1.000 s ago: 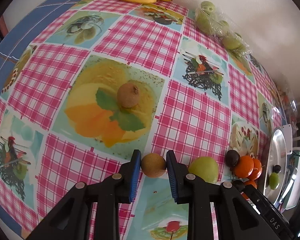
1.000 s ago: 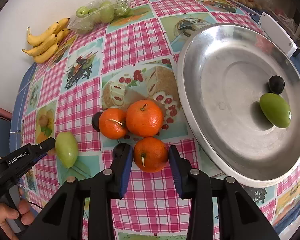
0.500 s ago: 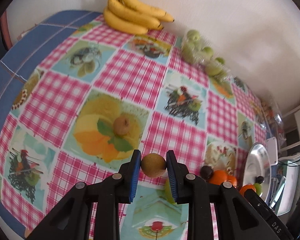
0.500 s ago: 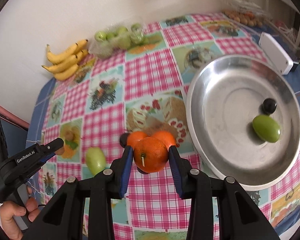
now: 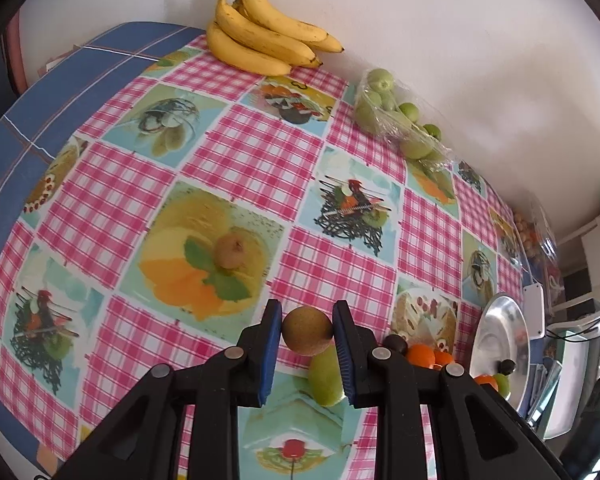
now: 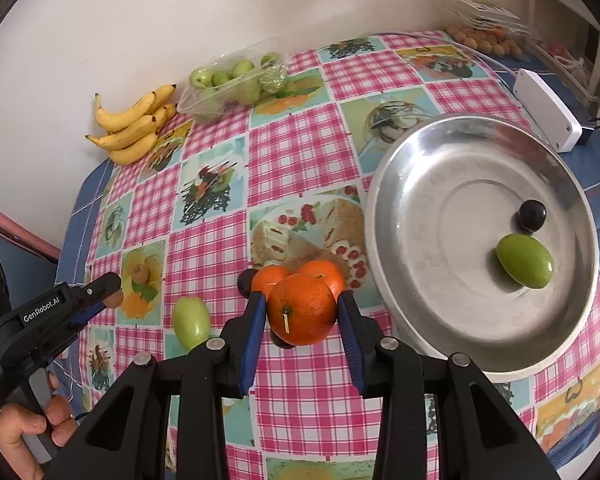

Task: Organize fruits
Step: 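Lift the orange and kiwi and carry both toward the steel plate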

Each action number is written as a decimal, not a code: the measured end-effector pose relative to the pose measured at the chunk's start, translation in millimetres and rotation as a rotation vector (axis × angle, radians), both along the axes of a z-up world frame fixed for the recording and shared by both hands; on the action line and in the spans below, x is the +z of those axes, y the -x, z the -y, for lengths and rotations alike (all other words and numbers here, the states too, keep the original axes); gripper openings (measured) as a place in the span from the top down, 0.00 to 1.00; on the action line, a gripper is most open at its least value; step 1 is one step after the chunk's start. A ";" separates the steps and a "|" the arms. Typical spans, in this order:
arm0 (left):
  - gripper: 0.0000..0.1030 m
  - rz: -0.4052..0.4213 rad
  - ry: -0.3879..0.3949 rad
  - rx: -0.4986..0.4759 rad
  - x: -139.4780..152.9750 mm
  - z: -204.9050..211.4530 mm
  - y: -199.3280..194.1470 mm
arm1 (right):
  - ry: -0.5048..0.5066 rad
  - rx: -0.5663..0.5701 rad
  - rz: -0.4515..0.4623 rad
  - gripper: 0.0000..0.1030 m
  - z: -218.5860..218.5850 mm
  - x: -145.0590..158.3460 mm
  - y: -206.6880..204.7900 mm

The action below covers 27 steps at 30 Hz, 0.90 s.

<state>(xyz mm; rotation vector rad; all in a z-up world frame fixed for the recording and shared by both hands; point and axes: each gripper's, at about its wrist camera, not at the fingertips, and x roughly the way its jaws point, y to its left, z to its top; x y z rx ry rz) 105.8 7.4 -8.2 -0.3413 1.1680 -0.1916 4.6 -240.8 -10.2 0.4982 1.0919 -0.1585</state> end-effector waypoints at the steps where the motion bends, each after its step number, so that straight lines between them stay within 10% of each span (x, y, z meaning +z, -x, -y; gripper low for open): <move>1: 0.73 0.000 0.001 -0.005 0.1 3.0 0.5 | -0.002 -0.007 -0.003 0.63 2.6 -0.9 0.8; 27: 0.73 0.023 -0.046 -0.316 -1.1 152.9 47.8 | -0.025 -0.226 -0.089 0.63 91.7 -25.9 45.6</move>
